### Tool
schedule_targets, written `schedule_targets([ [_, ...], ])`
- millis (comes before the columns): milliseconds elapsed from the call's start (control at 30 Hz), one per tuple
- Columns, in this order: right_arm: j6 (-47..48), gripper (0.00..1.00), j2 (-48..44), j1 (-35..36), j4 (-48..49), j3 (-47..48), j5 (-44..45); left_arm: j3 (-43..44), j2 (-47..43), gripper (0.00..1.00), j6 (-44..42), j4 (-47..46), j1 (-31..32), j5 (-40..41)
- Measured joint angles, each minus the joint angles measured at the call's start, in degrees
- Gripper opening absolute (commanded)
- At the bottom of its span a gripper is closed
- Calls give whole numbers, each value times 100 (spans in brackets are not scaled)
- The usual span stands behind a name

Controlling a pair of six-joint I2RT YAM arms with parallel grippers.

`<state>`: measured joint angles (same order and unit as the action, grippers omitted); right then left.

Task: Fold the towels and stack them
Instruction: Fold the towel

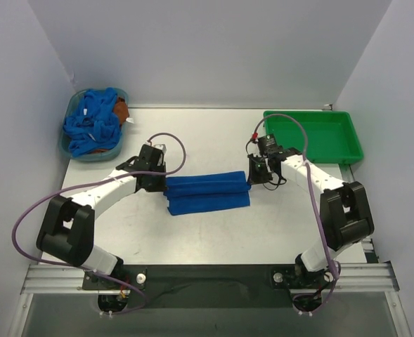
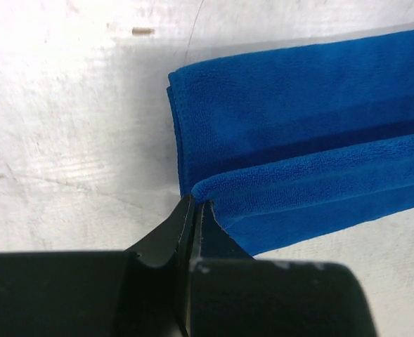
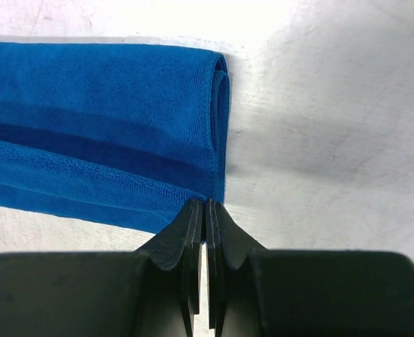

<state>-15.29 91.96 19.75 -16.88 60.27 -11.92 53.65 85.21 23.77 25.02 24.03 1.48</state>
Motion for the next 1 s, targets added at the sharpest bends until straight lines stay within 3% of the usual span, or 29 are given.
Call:
schedule_targets([
  [367, -61, 1, 605, 61, 166, -179, -31, -455, 411, 6, 428, -125, 37, -205],
  [400, -63, 10, 608, 61, 175, -179, -31, -474, 389, 13, 455, -146, 37, -208],
  [467, -70, 17, 603, 68, 197, -179, -22, -551, 278, 24, 505, -164, 46, -221],
  [533, -72, 34, 592, 92, 208, -186, 52, -664, 79, 39, 549, -131, 74, -212],
  [600, -22, 50, 503, 127, 205, -240, 131, -756, -188, 56, 570, 9, 111, -195],
  [633, -20, 52, 415, 146, 186, -271, 170, -787, -343, 69, 573, 94, 131, -192],
  [733, 15, 53, 13, 216, 98, -323, 297, -822, -975, 75, 656, 315, 240, -153],
  [867, 17, 50, -581, 393, 74, -243, 361, -798, -1853, 72, 732, 398, 369, -122],
  [1000, 11, 33, -570, 566, 57, 166, 352, -503, -1840, 67, 732, 426, 396, -33],
])
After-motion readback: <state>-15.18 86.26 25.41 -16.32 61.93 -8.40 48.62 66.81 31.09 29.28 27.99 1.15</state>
